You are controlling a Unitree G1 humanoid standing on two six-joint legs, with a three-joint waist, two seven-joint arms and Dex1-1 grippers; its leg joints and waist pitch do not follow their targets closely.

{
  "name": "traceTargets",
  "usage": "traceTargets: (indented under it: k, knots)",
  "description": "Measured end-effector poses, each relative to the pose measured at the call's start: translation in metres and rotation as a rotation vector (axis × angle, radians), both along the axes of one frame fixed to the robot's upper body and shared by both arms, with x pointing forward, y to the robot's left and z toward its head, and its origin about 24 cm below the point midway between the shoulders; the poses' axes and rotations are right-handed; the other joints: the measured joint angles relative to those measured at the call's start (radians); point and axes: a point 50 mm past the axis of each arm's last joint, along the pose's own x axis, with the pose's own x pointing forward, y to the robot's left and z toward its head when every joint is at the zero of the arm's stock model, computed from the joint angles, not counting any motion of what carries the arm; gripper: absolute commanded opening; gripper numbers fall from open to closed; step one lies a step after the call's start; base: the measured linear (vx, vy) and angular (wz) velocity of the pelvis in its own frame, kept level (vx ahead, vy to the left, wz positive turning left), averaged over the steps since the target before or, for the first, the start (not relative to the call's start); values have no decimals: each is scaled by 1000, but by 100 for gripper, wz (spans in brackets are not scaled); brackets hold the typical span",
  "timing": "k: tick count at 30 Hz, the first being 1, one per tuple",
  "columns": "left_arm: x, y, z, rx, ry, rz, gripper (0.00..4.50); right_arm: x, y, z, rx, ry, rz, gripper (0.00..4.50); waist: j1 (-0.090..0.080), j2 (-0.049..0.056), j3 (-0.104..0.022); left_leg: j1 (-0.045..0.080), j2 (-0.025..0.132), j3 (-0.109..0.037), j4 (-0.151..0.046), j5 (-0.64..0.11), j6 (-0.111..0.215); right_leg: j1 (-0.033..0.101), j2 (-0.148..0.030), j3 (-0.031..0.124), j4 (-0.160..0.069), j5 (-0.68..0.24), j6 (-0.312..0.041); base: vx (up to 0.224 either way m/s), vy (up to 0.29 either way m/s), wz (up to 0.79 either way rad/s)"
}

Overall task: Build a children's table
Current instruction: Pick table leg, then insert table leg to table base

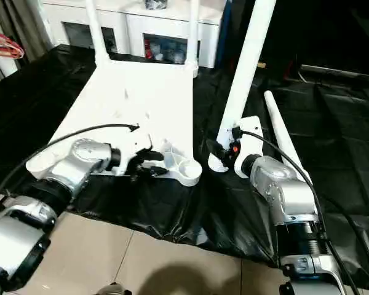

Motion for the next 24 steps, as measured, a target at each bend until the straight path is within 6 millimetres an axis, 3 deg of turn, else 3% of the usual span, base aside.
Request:
traceTargets:
  k: [12, 24]
  knots:
    - [2, 6, -2, 39, 36, -32, 79, 0, 2, 0, -2, 2, 20, 191, 1, 0, 0, 0, 0, 0, 0, 0, 0, 0, 0, 0, 0, 0, -1, 0, 0, 0]
    - [0, 0, 1, 53, 79, -125, 13, -1, 3, 0, 0, 3, 47, 191, -8, 0, 0, 1, 0, 0, -1, 0, 0, -1, 1, 1, -2, 0, -1, 0, 0, 0]
